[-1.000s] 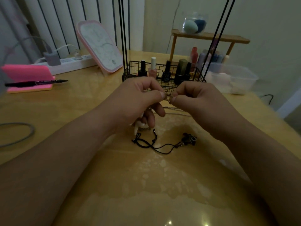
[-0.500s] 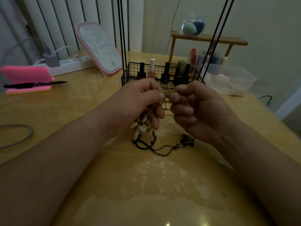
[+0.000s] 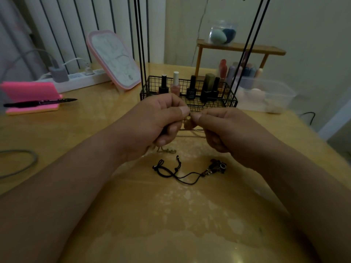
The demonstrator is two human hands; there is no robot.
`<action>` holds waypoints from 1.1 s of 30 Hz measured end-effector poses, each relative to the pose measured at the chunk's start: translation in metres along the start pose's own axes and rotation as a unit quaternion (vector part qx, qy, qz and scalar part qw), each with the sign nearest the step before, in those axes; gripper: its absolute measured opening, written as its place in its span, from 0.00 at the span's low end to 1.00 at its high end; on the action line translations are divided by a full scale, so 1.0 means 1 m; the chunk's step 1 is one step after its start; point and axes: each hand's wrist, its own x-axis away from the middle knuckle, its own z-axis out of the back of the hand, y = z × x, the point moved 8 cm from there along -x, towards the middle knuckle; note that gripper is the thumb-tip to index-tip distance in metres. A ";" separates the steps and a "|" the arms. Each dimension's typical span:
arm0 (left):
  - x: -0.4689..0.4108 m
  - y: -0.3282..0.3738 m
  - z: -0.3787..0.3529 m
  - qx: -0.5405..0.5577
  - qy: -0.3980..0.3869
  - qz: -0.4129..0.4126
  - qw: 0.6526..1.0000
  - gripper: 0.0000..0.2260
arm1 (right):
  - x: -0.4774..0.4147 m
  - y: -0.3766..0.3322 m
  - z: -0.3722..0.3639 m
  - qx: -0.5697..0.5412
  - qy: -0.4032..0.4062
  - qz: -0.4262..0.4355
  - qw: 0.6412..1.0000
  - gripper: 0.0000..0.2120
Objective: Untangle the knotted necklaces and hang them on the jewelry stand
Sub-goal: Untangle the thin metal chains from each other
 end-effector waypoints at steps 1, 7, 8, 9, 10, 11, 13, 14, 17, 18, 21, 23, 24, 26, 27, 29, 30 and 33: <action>0.000 0.000 0.000 0.008 -0.007 0.000 1.000 0.04 | 0.000 0.000 0.000 -0.012 0.001 -0.005 1.000 0.15; -0.001 -0.001 0.006 0.016 -0.008 0.013 1.000 0.07 | -0.001 0.002 0.012 -0.067 0.050 -0.032 0.996 0.24; 0.000 -0.001 0.005 0.007 -0.012 0.015 1.000 0.07 | -0.002 0.002 0.014 -0.072 0.060 -0.029 0.995 0.23; 0.000 -0.002 0.005 -0.003 -0.017 0.017 1.000 0.07 | -0.002 0.002 0.015 -0.082 0.071 -0.023 0.994 0.22; 0.000 -0.002 0.004 -0.015 -0.022 0.018 0.999 0.07 | -0.003 0.001 0.017 -0.097 0.083 -0.014 0.992 0.21; 0.000 -0.003 0.004 -0.027 -0.028 0.016 0.999 0.07 | -0.003 0.000 0.020 -0.118 0.096 -0.005 0.988 0.19; 0.000 -0.003 0.003 -0.039 -0.041 0.011 0.998 0.07 | -0.002 -0.005 0.025 -0.187 0.111 0.015 0.976 0.16; 0.000 -0.003 0.002 -0.037 -0.044 0.010 0.998 0.07 | -0.001 -0.008 0.027 -0.232 0.103 0.027 0.967 0.15; -0.002 -0.007 0.003 -0.018 -0.050 0.018 0.998 0.14 | 0.002 -0.015 0.026 -0.374 0.052 0.037 0.925 0.17; -0.002 -0.008 0.003 -0.010 -0.050 0.024 0.998 0.16 | 0.003 -0.015 0.026 -0.400 0.045 0.033 0.915 0.18; -0.003 -0.006 0.007 0.042 -0.046 0.012 0.998 0.12 | 0.003 -0.015 0.027 -0.409 0.038 0.021 0.912 0.19; -0.005 -0.002 0.011 0.084 -0.038 -0.004 0.996 0.15 | 0.002 -0.013 0.030 -0.390 0.038 0.020 0.920 0.18; -0.005 0.000 0.013 0.107 -0.032 -0.006 0.994 0.16 | 0.001 -0.013 0.032 -0.375 0.039 0.024 0.926 0.17; -0.005 -0.004 0.017 0.144 -0.018 0.012 0.989 0.16 | 0.000 -0.012 0.036 -0.331 0.041 0.036 0.942 0.16; -0.004 -0.005 0.020 0.145 -0.009 0.020 0.989 0.15 | -0.001 -0.010 0.038 -0.301 0.045 0.044 0.952 0.15; -0.002 -0.007 0.025 0.120 -0.002 0.020 0.993 0.11 | -0.001 -0.008 0.041 -0.223 0.058 0.055 0.972 0.13; -0.002 -0.007 0.027 0.096 0.002 0.014 0.995 0.10 | 0.000 -0.009 0.042 -0.180 0.066 0.059 0.980 0.12; 0.001 -0.004 0.035 0.018 0.029 0.013 0.999 0.07 | 0.001 -0.018 0.044 -0.096 0.059 0.060 0.992 0.10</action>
